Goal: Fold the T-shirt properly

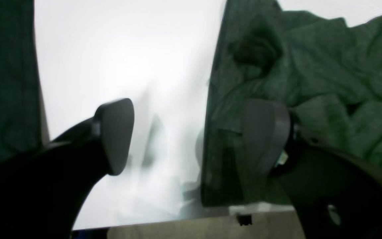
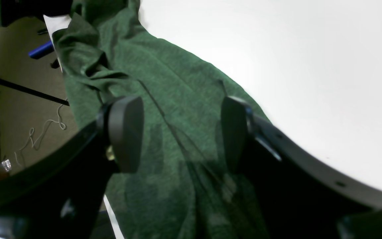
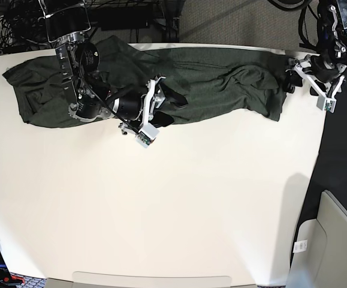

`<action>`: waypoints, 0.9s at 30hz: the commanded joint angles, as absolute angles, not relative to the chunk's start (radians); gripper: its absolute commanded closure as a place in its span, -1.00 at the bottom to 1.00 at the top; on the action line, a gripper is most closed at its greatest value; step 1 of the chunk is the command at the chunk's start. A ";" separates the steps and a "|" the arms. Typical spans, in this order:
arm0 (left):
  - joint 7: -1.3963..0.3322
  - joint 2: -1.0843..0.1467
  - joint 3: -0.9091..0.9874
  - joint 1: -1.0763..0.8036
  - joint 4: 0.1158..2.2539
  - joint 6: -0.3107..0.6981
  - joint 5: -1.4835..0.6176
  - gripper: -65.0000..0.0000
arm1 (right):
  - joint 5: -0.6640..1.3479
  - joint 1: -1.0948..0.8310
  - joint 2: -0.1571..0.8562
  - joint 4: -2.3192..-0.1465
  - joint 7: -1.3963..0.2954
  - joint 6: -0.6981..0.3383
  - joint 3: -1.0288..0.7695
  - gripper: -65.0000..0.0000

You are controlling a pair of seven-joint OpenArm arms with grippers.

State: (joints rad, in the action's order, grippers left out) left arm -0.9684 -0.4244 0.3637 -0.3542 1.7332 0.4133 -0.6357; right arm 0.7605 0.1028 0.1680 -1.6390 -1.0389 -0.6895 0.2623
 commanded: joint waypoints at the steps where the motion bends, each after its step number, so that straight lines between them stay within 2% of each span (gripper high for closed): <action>1: -0.960 -0.438 0.367 -0.346 1.728 0.418 -0.642 -0.52 | 0.785 0.122 0.170 -1.659 -1.017 -0.698 0.259 -0.15; 14: -0.963 -0.441 0.412 -0.328 1.719 0.421 -0.719 -0.52 | 0.785 0.122 0.170 -1.659 -1.017 -0.698 0.259 -0.15; 21: -1.092 -0.433 0.489 -0.331 1.799 0.421 -0.842 -0.52 | 0.785 0.125 0.170 -1.659 -1.017 -0.698 0.259 -0.15; 27: -1.110 -0.414 0.469 -0.331 1.797 0.421 -0.855 -0.52 | 0.785 0.125 0.170 -1.659 -1.017 -0.698 0.259 -0.15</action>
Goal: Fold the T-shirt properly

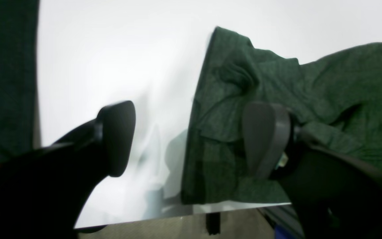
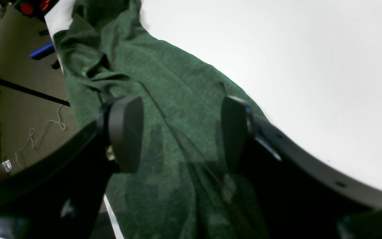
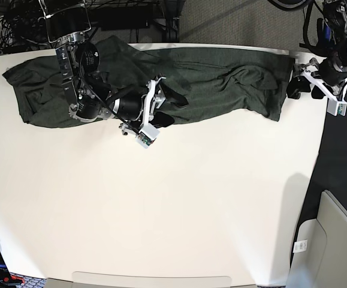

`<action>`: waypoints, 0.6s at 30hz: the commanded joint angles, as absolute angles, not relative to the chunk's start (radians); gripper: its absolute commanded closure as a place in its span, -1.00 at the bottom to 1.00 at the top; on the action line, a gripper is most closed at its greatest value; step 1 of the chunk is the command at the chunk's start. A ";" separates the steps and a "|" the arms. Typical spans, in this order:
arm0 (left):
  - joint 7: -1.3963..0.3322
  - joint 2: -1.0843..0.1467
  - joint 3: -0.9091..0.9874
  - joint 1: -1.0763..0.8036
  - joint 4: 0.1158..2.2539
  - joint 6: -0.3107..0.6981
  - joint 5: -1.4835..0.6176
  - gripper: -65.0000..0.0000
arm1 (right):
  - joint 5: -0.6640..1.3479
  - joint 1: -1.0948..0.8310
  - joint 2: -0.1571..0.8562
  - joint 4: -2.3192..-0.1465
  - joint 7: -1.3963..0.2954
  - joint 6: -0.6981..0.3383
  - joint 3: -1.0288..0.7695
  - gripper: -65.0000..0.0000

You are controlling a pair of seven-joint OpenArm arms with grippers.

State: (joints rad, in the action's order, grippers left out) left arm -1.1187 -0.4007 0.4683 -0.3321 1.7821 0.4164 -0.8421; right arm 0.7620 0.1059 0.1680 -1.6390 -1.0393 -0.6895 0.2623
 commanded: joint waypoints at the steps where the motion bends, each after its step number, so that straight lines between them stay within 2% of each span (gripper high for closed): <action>1: -1.110 -0.412 0.460 -0.331 1.796 0.421 -0.855 -0.52 | 0.785 0.125 0.170 -1.659 -1.017 -0.698 0.259 -0.15; 8: -1.110 -0.407 0.383 -0.329 1.793 0.421 -0.855 -0.52 | 0.785 0.125 0.170 -1.659 -1.017 -0.698 0.259 -0.15; 18: -1.096 -0.406 0.361 -0.305 1.655 0.421 -0.855 -0.52 | 0.785 0.122 0.170 -1.659 -1.017 -0.698 0.259 -0.15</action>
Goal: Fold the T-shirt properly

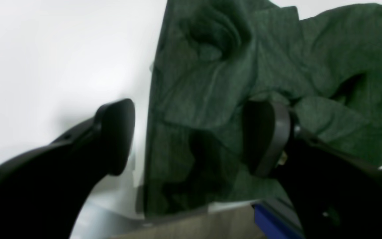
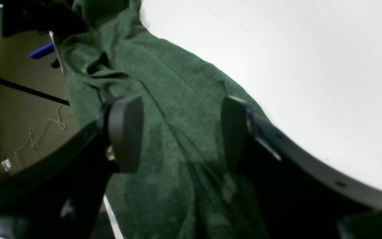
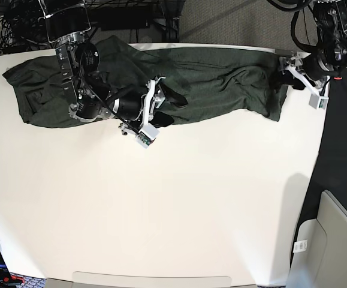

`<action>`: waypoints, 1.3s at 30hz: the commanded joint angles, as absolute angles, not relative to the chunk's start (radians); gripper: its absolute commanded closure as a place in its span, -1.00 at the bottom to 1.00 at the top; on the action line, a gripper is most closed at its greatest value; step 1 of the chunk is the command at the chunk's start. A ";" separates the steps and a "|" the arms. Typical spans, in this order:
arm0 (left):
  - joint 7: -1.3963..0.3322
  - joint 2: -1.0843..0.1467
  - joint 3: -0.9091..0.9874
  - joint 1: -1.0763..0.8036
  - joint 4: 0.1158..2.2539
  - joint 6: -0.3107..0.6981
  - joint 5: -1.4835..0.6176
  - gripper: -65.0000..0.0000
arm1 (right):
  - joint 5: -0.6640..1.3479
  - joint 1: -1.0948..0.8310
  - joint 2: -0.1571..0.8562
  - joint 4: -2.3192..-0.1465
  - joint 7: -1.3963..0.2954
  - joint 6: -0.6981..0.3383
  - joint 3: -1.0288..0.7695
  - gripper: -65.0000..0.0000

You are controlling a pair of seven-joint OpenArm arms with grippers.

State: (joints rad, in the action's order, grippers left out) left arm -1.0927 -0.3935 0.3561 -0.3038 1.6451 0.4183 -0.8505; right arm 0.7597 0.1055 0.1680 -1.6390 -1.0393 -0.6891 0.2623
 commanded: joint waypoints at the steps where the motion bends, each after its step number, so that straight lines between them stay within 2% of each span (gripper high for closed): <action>1: -1.096 -0.406 0.361 -0.302 1.655 0.421 -0.855 -0.52 | 0.785 0.122 0.170 -1.659 -1.017 -0.698 0.259 -0.15; 8: -1.096 -0.404 0.306 -0.298 1.653 0.456 -0.855 -0.51 | 0.785 0.125 0.170 -1.659 -1.017 -0.698 0.259 -0.15; 17: -1.101 -0.341 0.265 -0.297 1.653 0.456 -0.855 -0.51 | 0.785 0.120 0.170 -1.679 -1.015 -0.698 0.257 -0.15; 19: -1.098 -0.343 0.236 -0.295 1.653 0.458 -0.855 -0.46 | 0.785 0.120 0.170 -1.682 -1.013 -0.698 0.257 -0.15; 28: -1.098 -0.343 0.170 -0.242 1.653 0.458 -0.855 0.13 | 0.785 0.107 0.179 -1.689 -1.015 -0.698 0.191 -0.15; 31: -1.098 -0.343 0.176 -0.220 1.653 0.458 -0.855 0.35 | 0.785 0.104 0.222 -1.721 -1.015 -0.698 0.133 -0.15; 36: -1.098 -0.349 0.182 -0.191 1.656 0.458 -0.855 0.94 | 0.785 0.094 0.302 -1.739 -1.015 -0.698 0.047 -0.15; 39: -1.096 -0.344 0.259 -0.185 1.656 0.458 -0.855 1.00 | 0.785 0.076 0.351 -1.741 -1.017 -0.698 0.015 -0.15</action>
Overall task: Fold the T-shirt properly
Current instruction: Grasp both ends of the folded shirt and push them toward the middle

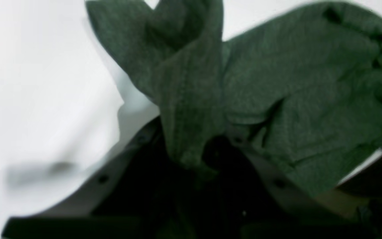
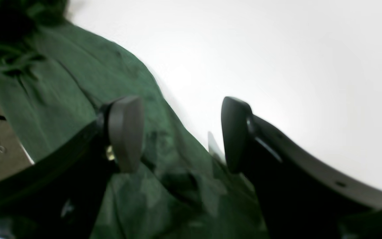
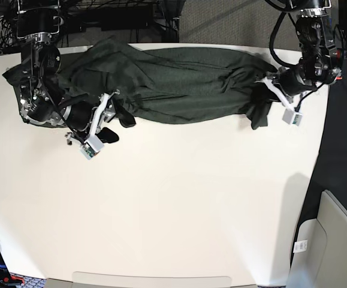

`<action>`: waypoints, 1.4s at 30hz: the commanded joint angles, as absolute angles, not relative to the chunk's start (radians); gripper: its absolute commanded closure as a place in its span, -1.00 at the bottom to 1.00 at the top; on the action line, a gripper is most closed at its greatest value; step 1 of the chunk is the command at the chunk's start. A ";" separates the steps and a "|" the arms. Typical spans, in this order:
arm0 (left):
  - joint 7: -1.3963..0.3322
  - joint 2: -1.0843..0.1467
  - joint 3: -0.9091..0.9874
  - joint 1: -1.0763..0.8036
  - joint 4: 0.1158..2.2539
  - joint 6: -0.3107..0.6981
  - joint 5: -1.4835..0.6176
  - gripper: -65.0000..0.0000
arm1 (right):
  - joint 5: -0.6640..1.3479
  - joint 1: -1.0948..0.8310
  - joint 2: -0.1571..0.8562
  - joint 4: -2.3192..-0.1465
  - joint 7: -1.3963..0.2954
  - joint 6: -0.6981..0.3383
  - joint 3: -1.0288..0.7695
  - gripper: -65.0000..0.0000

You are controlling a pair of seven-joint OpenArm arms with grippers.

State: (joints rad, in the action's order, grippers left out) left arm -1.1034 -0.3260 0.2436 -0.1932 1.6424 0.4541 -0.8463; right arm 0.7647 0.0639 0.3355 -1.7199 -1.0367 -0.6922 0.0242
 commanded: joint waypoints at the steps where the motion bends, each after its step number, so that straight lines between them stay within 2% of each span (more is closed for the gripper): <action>1: -1.096 -0.343 0.286 -0.183 1.656 0.458 -0.855 1.00 | 0.785 0.068 0.364 -1.742 -1.017 -0.698 0.012 -0.15; 9: -1.098 -0.343 0.348 -0.087 1.656 0.458 -0.852 1.00 | 0.785 0.021 0.450 -1.828 -1.046 -0.698 0.018 -0.13; 11: -1.099 -0.343 0.348 -0.070 1.656 0.458 -0.852 1.00 | 0.785 0.013 0.453 -1.830 -1.055 -0.698 0.018 -0.01; 16: -1.110 -0.340 0.340 -0.065 1.693 0.458 -0.855 1.00 | 0.783 0.008 0.449 -1.827 -1.053 -0.698 0.012 0.48; 18: -1.121 -0.311 0.338 -0.067 1.732 0.458 -0.855 1.00 | 0.782 0.008 0.449 -1.825 -1.052 -0.698 0.010 0.57; 27: -1.173 -0.194 0.295 -0.099 1.876 0.458 -0.901 1.00 | 0.779 0.039 0.426 -1.751 -1.050 -0.698 0.001 0.57; 34: -1.173 -0.136 0.228 -0.124 1.877 0.458 -0.995 1.00 | 0.779 0.036 0.400 -1.725 -1.052 -0.698 -0.079 0.57; 42: -1.173 -0.038 0.156 -0.122 1.876 0.458 -0.998 1.00 | 0.779 0.033 0.400 -1.725 -1.052 -0.698 -0.079 0.57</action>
State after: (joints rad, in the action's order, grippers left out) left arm -1.1843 -0.0414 0.1600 -0.1318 1.8587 0.4492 -0.9710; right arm 0.7593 0.0193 0.3893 -1.7100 -1.0706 -0.6926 -0.0708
